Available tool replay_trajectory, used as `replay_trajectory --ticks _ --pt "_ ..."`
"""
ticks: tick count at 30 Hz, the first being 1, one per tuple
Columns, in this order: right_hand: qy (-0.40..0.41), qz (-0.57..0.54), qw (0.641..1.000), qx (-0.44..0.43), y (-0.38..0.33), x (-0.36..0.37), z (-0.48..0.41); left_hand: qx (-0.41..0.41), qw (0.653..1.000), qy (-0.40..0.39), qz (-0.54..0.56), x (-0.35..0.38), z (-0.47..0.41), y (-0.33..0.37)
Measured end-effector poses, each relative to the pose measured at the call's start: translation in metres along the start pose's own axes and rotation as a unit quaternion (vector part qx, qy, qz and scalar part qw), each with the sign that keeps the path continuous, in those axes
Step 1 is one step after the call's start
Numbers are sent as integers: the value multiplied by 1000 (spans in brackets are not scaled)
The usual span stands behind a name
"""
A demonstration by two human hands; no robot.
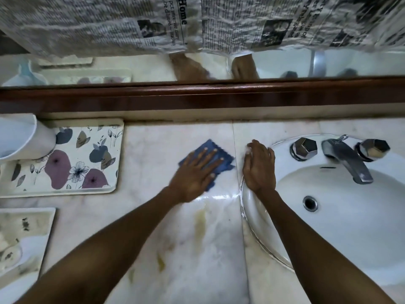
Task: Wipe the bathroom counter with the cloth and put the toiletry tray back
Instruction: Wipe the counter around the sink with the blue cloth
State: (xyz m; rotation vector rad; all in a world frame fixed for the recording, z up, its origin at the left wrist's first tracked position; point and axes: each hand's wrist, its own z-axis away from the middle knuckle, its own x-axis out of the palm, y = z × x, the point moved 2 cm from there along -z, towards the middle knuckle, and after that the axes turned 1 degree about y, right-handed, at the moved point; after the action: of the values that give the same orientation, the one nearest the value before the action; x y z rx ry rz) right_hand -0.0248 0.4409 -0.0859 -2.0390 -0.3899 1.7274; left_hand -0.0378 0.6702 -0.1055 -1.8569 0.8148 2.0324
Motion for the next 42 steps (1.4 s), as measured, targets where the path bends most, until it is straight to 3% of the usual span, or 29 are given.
replay_trajectory --ticks 4,8,11,14,18,20,22,26,28,31,33,35,39,42 --pt "3 14 1000 -10 -1 1 1 -121 992 -3 -45 -23 27 -95" --pt "17 -17 1000 -10 1 2 2 -243 970 7 -11 -21 -38 -64" --pt "52 -117 991 24 4 -3 3 -176 984 9 3 -2 -78 5" --pt "79 -152 984 52 6 -6 6 -65 998 -7 17 3 -57 45" --pt "84 -168 980 71 7 -7 8 66 996 -44 -31 -5 15 1" --pt "84 -180 978 71 7 -8 8 18 998 -47 -49 -18 17 -49" --pt "83 -193 974 80 5 -10 8 -91 994 -43 -38 -25 -3 -75" --pt "76 -199 973 86 1 -12 9 -211 977 8 -9 -11 -58 -29" --pt "78 -199 973 90 3 -11 9 -176 984 4 7 -2 -71 9" --pt "65 -194 974 99 3 -12 10 -43 998 -25 30 8 -49 46" --pt "65 -194 974 101 3 -14 11 35 999 -36 9 8 -16 43" --pt "73 -190 974 95 3 -15 11 61 997 -44 0 -1 2 12" --pt "84 -180 976 90 0 -15 12 -78 996 -30 -4 -16 -24 -50" --pt "70 -169 979 90 -1 -15 12 -174 984 0 22 -5 -63 -27"
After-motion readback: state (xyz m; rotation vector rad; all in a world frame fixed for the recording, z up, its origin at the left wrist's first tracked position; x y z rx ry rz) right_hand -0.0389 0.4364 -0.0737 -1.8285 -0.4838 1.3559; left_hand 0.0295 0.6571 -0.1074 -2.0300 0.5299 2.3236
